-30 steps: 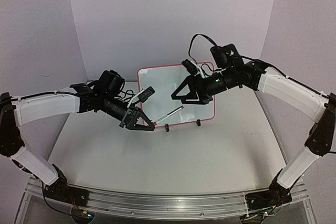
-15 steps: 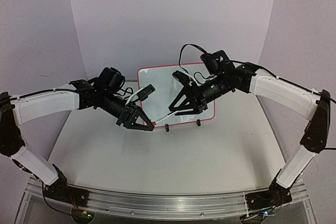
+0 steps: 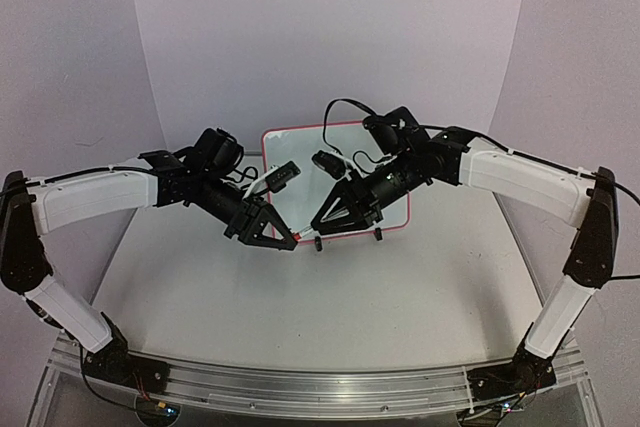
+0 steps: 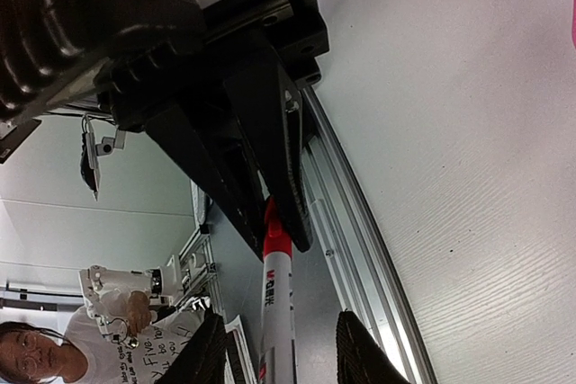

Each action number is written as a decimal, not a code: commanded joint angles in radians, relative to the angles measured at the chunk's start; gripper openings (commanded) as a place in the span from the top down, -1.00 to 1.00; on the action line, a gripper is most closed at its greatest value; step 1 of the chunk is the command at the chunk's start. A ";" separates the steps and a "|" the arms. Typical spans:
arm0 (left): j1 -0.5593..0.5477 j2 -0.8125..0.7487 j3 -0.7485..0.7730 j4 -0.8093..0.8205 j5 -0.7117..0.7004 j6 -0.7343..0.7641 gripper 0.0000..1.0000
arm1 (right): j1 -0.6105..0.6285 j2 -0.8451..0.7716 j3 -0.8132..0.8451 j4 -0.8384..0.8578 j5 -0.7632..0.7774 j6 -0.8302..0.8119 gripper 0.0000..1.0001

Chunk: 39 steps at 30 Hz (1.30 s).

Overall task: Write a sentence on the whiteboard
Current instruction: Open the pen cap of the whiteboard marker.

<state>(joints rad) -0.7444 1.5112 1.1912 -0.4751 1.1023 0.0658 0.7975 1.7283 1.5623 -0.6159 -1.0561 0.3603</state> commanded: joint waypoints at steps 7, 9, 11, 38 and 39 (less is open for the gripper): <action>-0.009 -0.002 0.043 -0.080 0.033 0.070 1.00 | 0.005 -0.010 0.054 0.048 -0.024 -0.007 0.25; -0.009 -0.007 0.040 -0.085 0.025 0.073 1.00 | 0.006 -0.014 0.056 0.049 -0.027 -0.007 0.27; -0.009 -0.011 0.038 -0.085 0.022 0.071 1.00 | 0.005 -0.015 0.052 0.047 -0.036 -0.006 0.30; -0.009 0.030 0.094 -0.131 0.028 0.092 1.00 | 0.006 -0.036 -0.007 0.034 -0.034 -0.032 0.77; -0.009 0.030 0.095 -0.130 0.029 0.092 1.00 | 0.006 -0.035 -0.007 0.034 -0.035 -0.033 0.77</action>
<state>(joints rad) -0.7483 1.5402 1.2411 -0.6029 1.1160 0.1402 0.7971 1.7279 1.5581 -0.5926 -1.0676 0.3458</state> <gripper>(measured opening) 0.094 0.117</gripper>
